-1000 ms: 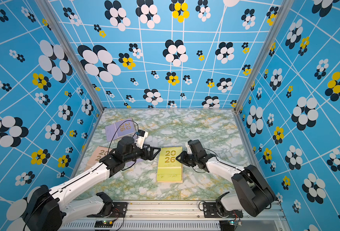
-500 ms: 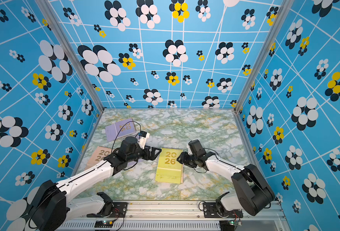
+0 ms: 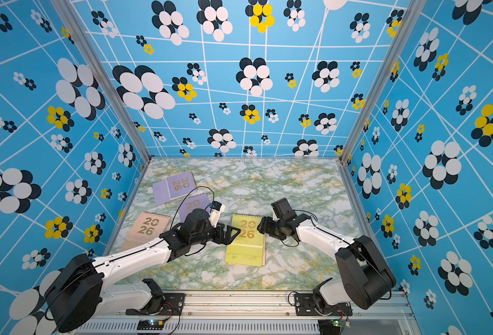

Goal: Stack the calendars
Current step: Adjust the calendars at the calendar.

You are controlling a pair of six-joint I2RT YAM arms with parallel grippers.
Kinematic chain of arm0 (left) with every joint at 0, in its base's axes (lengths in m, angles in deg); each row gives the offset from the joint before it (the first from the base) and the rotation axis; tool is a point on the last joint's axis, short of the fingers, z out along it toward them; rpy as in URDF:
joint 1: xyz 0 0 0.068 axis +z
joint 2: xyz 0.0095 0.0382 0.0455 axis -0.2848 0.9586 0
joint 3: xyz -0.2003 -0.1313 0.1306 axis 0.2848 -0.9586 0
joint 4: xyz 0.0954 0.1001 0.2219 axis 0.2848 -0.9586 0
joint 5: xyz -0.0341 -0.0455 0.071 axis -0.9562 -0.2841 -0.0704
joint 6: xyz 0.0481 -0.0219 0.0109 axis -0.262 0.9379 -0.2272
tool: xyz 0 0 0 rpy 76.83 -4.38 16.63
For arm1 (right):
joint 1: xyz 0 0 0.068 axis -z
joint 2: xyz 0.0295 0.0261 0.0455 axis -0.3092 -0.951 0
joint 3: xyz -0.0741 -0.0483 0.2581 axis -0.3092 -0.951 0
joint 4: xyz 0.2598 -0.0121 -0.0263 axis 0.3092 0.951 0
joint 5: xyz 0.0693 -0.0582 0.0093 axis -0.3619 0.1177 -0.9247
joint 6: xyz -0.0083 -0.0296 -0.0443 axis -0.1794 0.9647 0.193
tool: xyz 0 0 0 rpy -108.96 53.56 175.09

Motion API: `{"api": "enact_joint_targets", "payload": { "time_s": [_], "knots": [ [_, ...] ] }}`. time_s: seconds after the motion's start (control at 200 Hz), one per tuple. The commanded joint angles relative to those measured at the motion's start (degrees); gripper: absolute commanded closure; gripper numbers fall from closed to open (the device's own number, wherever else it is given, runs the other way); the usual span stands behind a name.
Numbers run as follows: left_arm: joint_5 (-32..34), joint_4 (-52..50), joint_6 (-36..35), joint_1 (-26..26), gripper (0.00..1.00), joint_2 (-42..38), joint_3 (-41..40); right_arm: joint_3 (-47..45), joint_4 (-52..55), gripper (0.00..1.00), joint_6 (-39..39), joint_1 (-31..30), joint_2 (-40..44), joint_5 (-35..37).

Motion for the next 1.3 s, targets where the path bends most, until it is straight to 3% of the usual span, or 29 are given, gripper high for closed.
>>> {"api": "enact_joint_targets", "payload": {
  "time_s": [0.0,0.475,1.294],
  "knots": [
    [2.68,0.24,1.39,-1.15,0.0,-0.03,-1.61,1.31,2.37,0.28,0.59,0.09,-1.64,0.93],
    [5.8,-0.08,6.01,-7.23,0.01,-0.02,-3.87,3.86,1.87,0.2,-1.15,-2.14,-5.88,0.58],
    [8.01,0.71,8.58,-11.49,0.0,0.87,-3.82,5.46,-1.54,0.17,-5.85,-5.51,-9.99,-0.88]
  ]
}}
